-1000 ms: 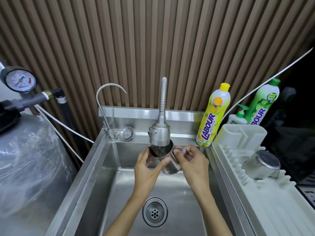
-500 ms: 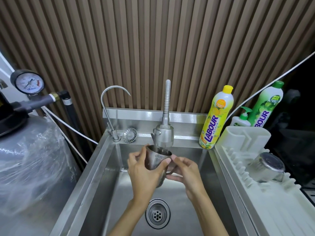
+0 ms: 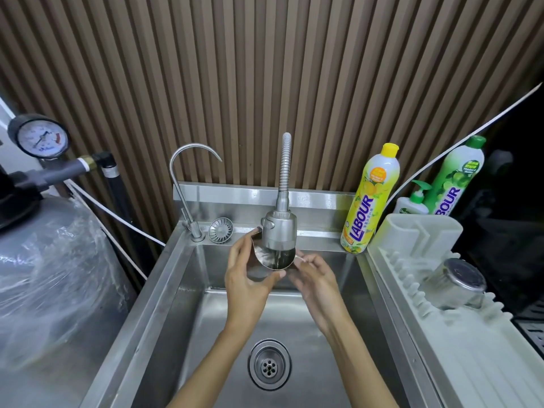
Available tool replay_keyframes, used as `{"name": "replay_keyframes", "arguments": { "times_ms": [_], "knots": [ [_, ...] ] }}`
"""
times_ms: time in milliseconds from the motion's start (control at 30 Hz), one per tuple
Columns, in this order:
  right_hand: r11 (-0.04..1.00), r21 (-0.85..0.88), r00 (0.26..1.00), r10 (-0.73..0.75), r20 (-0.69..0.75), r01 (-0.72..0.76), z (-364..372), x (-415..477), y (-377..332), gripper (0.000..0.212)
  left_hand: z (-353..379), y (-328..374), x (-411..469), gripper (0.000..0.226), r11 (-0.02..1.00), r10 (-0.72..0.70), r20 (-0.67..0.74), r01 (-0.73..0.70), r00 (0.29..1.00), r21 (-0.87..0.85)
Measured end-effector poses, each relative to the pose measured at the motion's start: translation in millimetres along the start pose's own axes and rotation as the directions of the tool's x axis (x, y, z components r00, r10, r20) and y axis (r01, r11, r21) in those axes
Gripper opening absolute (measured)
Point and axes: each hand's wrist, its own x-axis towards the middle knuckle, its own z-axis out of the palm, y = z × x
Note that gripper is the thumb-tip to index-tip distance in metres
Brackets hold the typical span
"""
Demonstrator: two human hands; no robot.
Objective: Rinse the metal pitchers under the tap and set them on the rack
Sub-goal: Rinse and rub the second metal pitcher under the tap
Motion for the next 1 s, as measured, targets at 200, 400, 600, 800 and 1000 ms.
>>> {"name": "replay_keyframes", "arguments": {
  "times_ms": [200, 400, 600, 800, 1000],
  "knots": [
    [0.943, -0.304, 0.989, 0.108, -0.101, -0.134, 1, -12, -8, 0.018, -3, 12, -7, 0.081, 0.97, -0.03, -0.143, 0.063, 0.989, 0.233],
    [0.515, -0.855, 0.933, -0.276, -0.23, -0.058, 8, -17, -37, 0.025, 7, 4, -17, 0.05, 0.961, -0.241, -0.012, 0.24, 0.971, 0.137],
    [0.753, -0.641, 0.943, -0.302, -0.138, 0.148, 7, -14, -27, 0.027, 14, -6, -8, 0.063, 0.962, -0.202, 0.08, 0.213, 0.976, -0.171],
    [0.998, -0.032, 0.998, 0.045, -0.044, -0.047, -5, -3, 7, 0.022, 0, 6, -1, 0.084, 0.997, 0.002, -0.014, -0.001, 1.0, 0.075],
    [0.916, -0.377, 0.983, 0.083, -0.162, -0.139, -3, -15, -7, 0.02, -2, 9, -9, 0.082, 0.94, -0.083, -0.122, 0.118, 0.989, 0.32]
  ]
}}
